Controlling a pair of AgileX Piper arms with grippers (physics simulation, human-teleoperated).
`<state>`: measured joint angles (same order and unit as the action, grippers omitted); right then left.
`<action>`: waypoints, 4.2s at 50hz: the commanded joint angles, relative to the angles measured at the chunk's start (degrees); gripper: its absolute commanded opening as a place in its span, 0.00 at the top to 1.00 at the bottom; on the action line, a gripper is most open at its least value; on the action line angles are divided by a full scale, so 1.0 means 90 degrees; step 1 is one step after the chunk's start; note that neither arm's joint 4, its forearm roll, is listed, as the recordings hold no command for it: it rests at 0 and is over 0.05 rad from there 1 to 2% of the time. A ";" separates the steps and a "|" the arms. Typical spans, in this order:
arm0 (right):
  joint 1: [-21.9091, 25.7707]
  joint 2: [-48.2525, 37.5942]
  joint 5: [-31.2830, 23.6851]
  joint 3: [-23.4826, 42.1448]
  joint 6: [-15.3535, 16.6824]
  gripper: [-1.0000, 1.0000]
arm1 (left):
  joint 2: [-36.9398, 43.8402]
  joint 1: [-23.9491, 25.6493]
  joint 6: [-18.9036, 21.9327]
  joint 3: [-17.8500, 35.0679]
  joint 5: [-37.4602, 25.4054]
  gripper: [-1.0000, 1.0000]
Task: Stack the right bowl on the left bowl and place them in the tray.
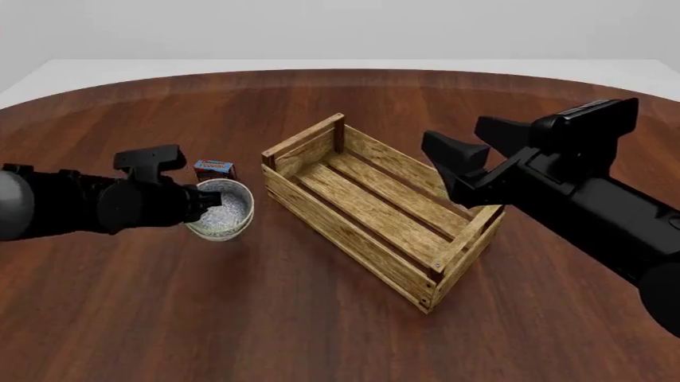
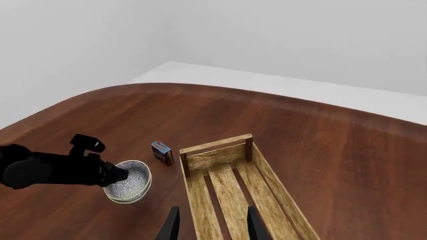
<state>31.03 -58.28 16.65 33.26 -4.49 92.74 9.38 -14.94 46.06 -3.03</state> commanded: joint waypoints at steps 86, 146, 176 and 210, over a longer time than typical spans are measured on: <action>-0.0305 0.0723 -0.0366 -0.0160 0.0081 0.00 | 0.0203 0.1147 0.0064 0.2923 -0.1873 1.00; -0.0374 0.1123 -0.0571 -0.0232 0.0058 0.00 | 0.2628 0.2330 -0.0675 0.5304 -0.2337 1.00; -0.0395 0.1176 -0.0634 -0.0209 0.0057 0.00 | 0.3515 0.2514 -0.0865 0.6137 -0.2433 1.00; -0.0399 0.1246 -0.0687 -0.0230 0.0079 0.00 | 0.4677 0.2477 -0.0955 0.6983 -0.2669 1.00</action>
<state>27.40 -47.03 10.34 31.20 -3.66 130.06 32.16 -26.07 107.15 -31.06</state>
